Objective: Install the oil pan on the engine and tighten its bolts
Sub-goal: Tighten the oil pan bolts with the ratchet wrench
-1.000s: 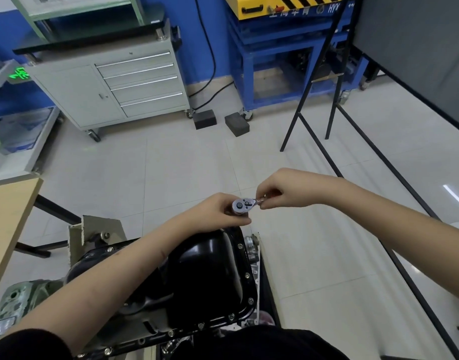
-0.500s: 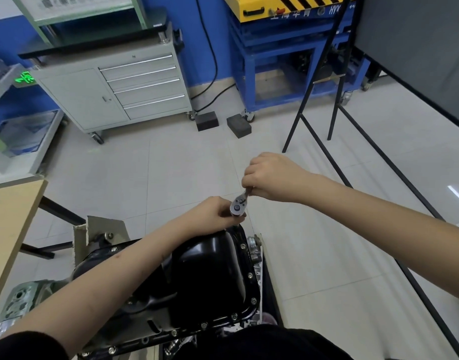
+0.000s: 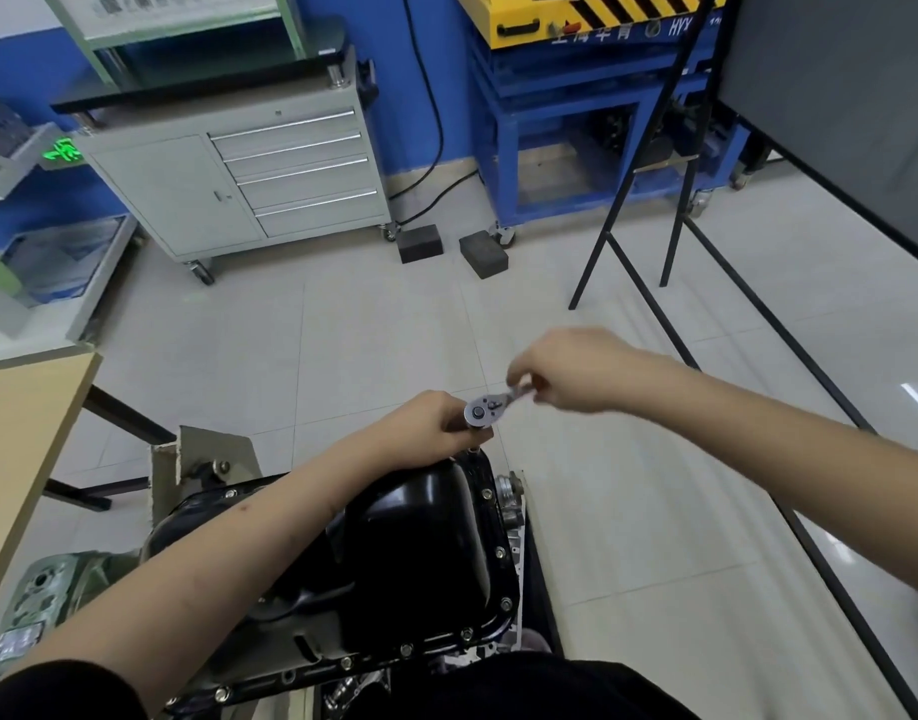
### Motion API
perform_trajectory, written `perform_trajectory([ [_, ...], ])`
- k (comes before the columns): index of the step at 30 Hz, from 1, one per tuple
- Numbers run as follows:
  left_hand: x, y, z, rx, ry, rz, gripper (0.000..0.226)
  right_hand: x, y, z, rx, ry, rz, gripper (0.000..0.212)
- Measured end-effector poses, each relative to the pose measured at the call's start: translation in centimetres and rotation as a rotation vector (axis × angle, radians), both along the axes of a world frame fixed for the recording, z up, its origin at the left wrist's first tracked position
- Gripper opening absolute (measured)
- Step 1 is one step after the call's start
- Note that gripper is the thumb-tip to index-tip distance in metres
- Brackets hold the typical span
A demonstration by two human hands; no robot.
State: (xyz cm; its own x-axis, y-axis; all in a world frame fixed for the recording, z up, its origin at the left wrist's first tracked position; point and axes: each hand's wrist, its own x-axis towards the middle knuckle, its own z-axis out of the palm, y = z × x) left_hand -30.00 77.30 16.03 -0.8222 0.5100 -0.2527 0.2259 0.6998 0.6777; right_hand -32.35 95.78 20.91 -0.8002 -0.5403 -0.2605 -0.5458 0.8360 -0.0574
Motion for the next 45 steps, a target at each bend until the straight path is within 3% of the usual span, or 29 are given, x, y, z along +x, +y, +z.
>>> perform_trajectory([
  [3, 0.0, 0.1, 0.1, -0.046, 0.006, -0.061, 0.046, -2.3, -0.8, -0.4, 0.006, 0.339, 0.189, 0.027],
  [7, 0.0, -0.5, -0.2, -0.015, -0.035, 0.008, 0.03, -2.3, -0.1, -1.1, 0.041, 0.354, 0.182, 0.03],
  [10, 0.1, -0.6, -0.7, 0.0, -0.039, 0.016, 0.032, 0.0, 1.4, -0.9, 0.045, 0.558, 0.184, 0.026],
  [12, 0.1, -0.5, -0.9, 0.03, -0.043, 0.021, 0.03, 2.5, 2.2, -1.2, -0.078, 0.62, 0.131, 0.032],
  [15, 0.2, -0.5, -0.8, 0.08, -0.051, 0.025, 0.02, 7.0, 1.9, -2.3, -0.194, 0.499, -0.021, 0.035],
  [18, 0.2, -0.4, -0.6, 0.084, -0.042, 0.013, 0.025, 11.2, -0.3, -4.0, -0.202, 0.083, -0.201, 0.037],
  [21, 0.3, -0.7, -0.4, 0.098, -0.03, 0.045, 0.025, 10.4, -0.7, -3.8, -0.229, -0.029, -0.207, 0.028],
  [24, 0.2, -0.7, -0.6, 0.087, -0.046, 0.049, 0.018, 6.2, 1.7, -2.8, -0.119, 0.022, -0.126, 0.021],
  [27, 0.1, -0.2, -0.6, 0.031, -0.044, -0.022, 0.03, 1.6, 3.4, -2.8, 0.027, 0.259, 0.03, 0.03],
  [31, 0.0, -0.2, -0.7, 0.054, -0.051, -0.032, 0.039, -1.8, 2.1, -3.1, -0.127, 0.345, 0.146, 0.033],
  [39, 0.2, -0.3, -1.1, 0.116, -0.034, 0.041, 0.027, 4.0, 3.0, -2.4, -0.03, 0.434, -0.017, 0.028],
  [43, 0.4, -0.5, -0.9, 0.146, -0.062, 0.015, 0.013, 9.3, 1.3, -3.9, -0.056, 0.129, -0.17, 0.044],
  [45, 0.5, -0.5, -0.6, 0.153, -0.065, 0.009, 0.028, 11.1, 0.6, -4.2, -0.082, 0.054, -0.187, 0.041],
])
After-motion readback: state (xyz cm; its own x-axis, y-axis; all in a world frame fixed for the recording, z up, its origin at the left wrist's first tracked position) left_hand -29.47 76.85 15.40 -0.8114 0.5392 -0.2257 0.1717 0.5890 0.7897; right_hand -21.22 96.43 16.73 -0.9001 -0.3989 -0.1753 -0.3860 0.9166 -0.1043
